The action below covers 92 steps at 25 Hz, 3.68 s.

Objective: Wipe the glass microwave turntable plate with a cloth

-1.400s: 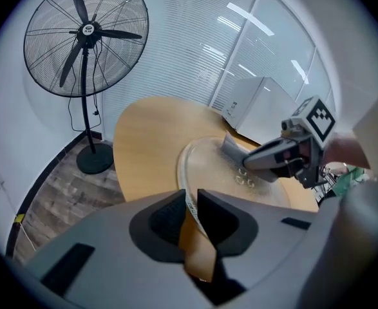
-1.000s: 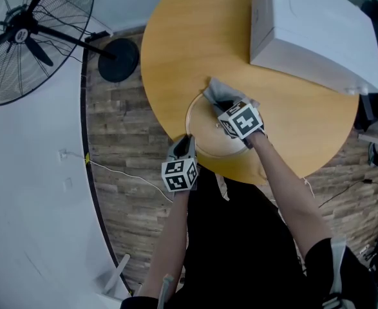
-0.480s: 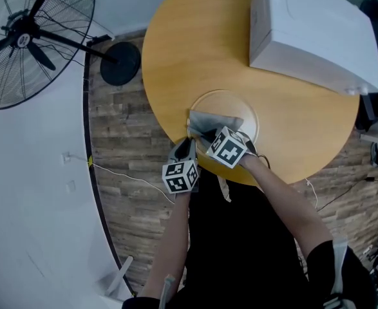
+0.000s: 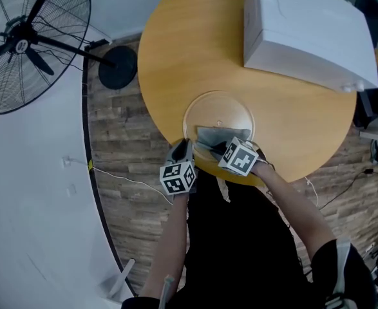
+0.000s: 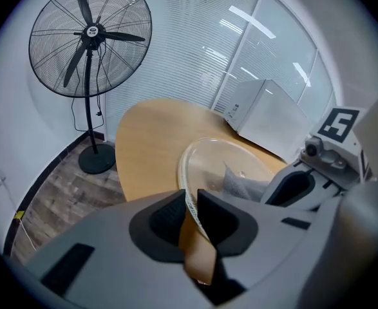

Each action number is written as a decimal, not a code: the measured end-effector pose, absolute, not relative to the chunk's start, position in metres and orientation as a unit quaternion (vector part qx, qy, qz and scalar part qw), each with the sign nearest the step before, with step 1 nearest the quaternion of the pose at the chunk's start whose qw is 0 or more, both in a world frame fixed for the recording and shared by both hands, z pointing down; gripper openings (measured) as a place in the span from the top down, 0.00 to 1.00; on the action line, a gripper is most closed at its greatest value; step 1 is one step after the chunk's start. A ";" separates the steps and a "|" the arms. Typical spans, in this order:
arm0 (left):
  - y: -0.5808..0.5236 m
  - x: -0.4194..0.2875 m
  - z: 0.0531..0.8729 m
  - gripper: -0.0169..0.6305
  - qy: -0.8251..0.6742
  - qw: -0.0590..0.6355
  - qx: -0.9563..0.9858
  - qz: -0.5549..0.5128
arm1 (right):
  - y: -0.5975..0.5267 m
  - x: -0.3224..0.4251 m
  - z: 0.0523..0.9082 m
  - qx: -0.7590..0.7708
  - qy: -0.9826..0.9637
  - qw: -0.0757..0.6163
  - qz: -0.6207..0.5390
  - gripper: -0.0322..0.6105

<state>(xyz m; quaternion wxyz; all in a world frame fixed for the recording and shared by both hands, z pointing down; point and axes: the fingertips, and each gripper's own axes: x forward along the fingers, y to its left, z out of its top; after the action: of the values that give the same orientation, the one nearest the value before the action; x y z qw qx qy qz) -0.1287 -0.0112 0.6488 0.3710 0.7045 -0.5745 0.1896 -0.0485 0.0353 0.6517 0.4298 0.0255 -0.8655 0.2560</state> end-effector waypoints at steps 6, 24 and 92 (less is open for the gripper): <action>-0.011 -0.129 0.649 0.90 -0.576 0.367 0.704 0.194 | -0.008 -0.026 0.650 0.081 -0.863 0.417 0.272 0.91; -0.012 -0.131 0.649 0.90 -0.573 0.382 0.699 0.193 | -0.073 0.079 0.570 0.327 -0.840 0.187 0.391 0.91; 0.038 -0.108 0.351 0.98 -0.297 0.197 0.931 0.080 | 0.083 0.004 0.324 0.511 -0.838 -0.050 0.184 0.92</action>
<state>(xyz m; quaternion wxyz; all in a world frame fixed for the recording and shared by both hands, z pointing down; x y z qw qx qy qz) -0.1078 0.0382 0.3512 0.1974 0.9310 -0.2965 0.0802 0.0039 0.0832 0.3244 -0.0496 0.5112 -0.8380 0.1840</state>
